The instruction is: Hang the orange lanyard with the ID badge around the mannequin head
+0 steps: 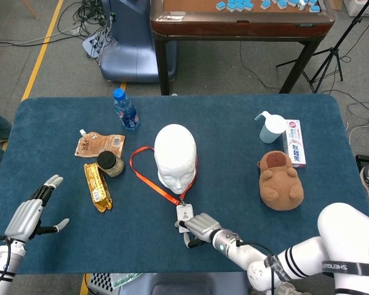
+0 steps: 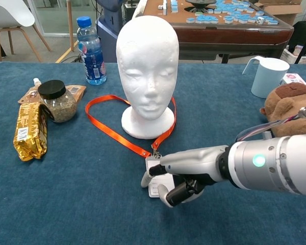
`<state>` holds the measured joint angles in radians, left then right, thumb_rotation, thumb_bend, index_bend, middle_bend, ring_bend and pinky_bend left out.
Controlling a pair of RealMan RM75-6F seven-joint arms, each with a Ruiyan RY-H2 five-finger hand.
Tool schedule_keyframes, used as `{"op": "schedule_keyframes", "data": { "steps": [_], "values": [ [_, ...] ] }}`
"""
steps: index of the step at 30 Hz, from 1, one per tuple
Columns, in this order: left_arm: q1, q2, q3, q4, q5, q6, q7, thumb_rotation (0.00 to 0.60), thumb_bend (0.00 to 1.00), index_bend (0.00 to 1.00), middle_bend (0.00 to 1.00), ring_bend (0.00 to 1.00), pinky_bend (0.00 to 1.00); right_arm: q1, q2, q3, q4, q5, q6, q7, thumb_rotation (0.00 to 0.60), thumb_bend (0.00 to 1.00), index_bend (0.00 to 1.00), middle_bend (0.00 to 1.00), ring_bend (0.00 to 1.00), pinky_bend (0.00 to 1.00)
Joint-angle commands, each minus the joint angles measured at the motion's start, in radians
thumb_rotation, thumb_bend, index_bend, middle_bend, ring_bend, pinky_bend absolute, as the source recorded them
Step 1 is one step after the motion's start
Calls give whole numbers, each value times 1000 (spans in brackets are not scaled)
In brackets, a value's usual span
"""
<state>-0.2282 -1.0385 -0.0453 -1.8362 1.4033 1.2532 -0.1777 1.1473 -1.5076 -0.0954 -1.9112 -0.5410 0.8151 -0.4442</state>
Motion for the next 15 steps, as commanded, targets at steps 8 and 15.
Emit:
{"op": "schedule_keyframes", "data": {
  "steps": [8, 15],
  "values": [
    [8, -3, -3, 19, -15, 7, -18, 600, 223, 0, 0, 0, 112, -261, 155, -81, -95, -371, 279, 104, 311, 580, 148, 997, 1000, 1000],
    [18, -12, -12, 43, -13, 38, -16, 600, 223, 0, 0, 0, 112, -448, 271, -131, -122, -556, 513, 147, 310, 533, 148, 876, 940, 956]
  ]
}}
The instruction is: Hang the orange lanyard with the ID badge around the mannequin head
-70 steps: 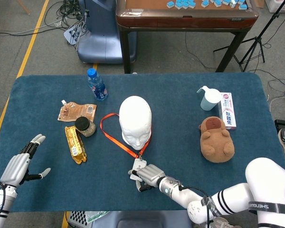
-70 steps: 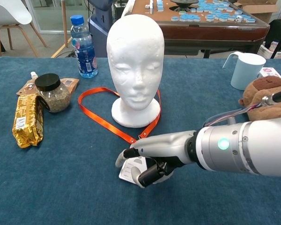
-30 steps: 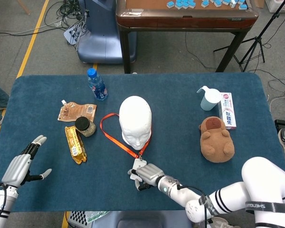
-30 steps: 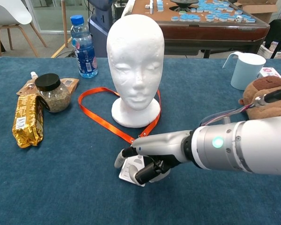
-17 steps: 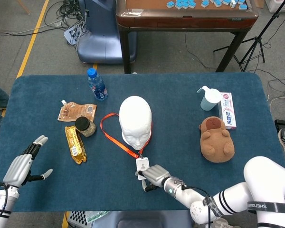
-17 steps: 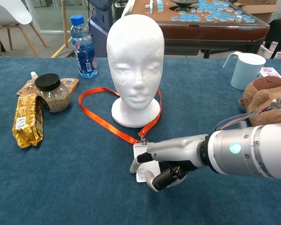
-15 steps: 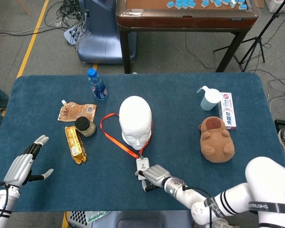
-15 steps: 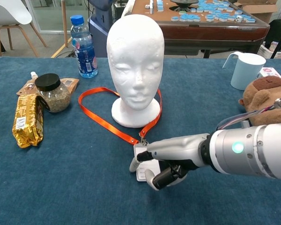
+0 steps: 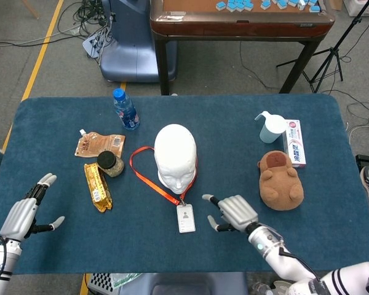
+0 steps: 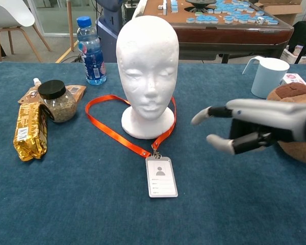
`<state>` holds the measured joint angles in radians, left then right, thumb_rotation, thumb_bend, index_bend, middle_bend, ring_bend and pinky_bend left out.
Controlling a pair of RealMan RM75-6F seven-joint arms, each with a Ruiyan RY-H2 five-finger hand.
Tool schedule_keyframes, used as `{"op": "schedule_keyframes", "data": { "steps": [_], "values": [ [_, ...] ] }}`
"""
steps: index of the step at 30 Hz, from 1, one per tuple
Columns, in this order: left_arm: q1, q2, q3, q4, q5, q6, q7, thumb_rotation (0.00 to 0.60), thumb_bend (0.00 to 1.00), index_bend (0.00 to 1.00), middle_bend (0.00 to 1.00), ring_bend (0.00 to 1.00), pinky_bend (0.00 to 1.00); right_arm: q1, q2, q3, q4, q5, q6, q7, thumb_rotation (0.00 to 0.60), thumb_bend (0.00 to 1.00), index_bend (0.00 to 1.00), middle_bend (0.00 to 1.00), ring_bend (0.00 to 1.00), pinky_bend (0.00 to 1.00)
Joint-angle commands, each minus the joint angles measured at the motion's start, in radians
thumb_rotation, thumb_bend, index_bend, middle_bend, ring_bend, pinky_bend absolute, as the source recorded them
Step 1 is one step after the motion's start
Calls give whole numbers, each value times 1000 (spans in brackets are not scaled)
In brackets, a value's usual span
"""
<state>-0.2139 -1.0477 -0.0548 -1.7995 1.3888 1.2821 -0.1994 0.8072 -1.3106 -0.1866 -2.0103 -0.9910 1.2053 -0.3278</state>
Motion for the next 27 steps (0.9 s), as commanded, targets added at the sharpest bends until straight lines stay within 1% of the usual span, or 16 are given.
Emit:
{"op": "schedule_keyframes", "data": {
  "steps": [1, 5, 8, 11, 13, 15, 20, 24, 27],
  "values": [
    [5, -3, -4, 9, 2, 14, 10, 600, 223, 0, 0, 0, 112, -129, 86, -44, -25, -125, 148, 35, 310, 532, 148, 852, 904, 943],
    [16, -11, -10, 21, 1, 43, 33, 600, 223, 0, 0, 0, 112, -223, 128, -50, -9, -192, 258, 21, 312, 531, 148, 716, 748, 924],
    [26, -19, -15, 34, -2, 67, 51, 600, 223, 0, 0, 0, 112, -286, 141, -40, 15, -208, 336, -16, 310, 531, 148, 576, 610, 904],
    [39, -29, -17, 47, -6, 94, 66, 600, 223, 0, 0, 0, 112, -343, 141, -26, 58, -226, 407, -66, 312, 528, 148, 490, 537, 876],
    [52, -41, -19, 62, -4, 120, 73, 600, 223, 0, 0, 0, 112, -374, 134, -16, 94, -243, 447, -99, 314, 506, 148, 468, 514, 853],
    [68, -55, -16, 79, 3, 151, 81, 600, 223, 0, 0, 0, 112, -405, 129, -2, 114, -248, 466, -99, 315, 477, 148, 458, 508, 828],
    [105, -78, -1, 104, 27, 209, 112, 600, 223, 0, 0, 0, 112, -450, 144, 21, 140, -261, 446, -48, 315, 449, 148, 459, 508, 818],
    [125, -100, 2, 143, 42, 245, 116, 600, 223, 0, 0, 0, 112, -474, 148, 32, 154, -284, 433, -60, 337, 445, 148, 475, 508, 817],
    [140, -112, 5, 152, 39, 260, 131, 600, 223, 0, 0, 0, 112, -493, 146, 45, 155, -303, 428, -46, 338, 433, 148, 478, 507, 817]
  ]
}}
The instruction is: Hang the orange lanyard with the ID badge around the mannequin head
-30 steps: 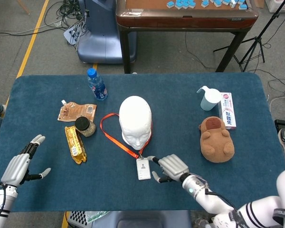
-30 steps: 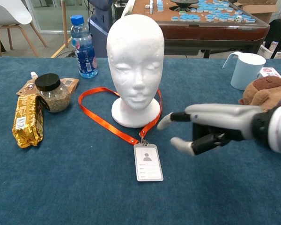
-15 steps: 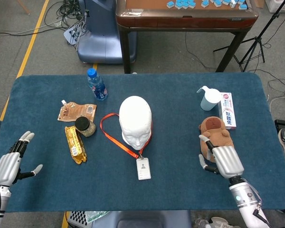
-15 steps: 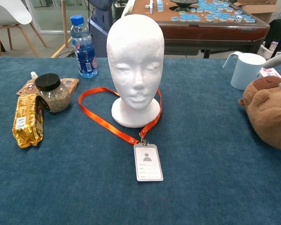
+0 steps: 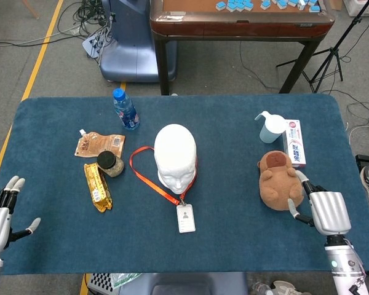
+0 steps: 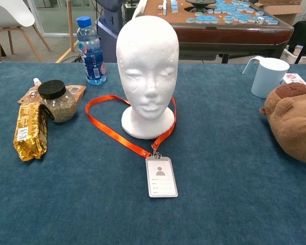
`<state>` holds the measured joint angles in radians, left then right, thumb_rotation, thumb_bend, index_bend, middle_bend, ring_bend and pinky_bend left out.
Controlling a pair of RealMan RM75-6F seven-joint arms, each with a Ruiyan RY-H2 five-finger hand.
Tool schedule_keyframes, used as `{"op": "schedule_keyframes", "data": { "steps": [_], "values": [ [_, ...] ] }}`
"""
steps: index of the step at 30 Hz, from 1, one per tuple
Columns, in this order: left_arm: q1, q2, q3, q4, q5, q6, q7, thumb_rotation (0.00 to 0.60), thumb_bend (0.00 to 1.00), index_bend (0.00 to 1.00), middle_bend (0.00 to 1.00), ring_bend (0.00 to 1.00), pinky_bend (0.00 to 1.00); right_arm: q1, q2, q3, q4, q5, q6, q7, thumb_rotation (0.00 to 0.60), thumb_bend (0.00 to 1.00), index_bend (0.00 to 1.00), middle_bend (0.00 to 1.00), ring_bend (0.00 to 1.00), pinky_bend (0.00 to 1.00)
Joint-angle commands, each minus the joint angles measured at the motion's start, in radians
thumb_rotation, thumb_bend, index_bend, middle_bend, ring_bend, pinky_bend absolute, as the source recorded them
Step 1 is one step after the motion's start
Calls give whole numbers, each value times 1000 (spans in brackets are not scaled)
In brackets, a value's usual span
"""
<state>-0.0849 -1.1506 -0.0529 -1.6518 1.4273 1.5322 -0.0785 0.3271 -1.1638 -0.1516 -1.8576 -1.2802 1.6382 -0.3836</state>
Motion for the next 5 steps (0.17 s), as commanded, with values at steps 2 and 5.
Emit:
{"op": "schedule_keyframes", "data": {
  "steps": [2, 5],
  "values": [
    [18, -7, 10, -4, 2, 10, 14, 600, 222, 0, 0, 0, 112, -24, 1, 18, 1, -27, -10, 16, 338, 428, 148, 479, 507, 817],
    [24, -1, 14, -19, 8, 10, 30, 600, 223, 0, 0, 0, 112, -39, 1, 28, 1, -44, -17, 10, 339, 427, 148, 487, 512, 817]
  ]
}}
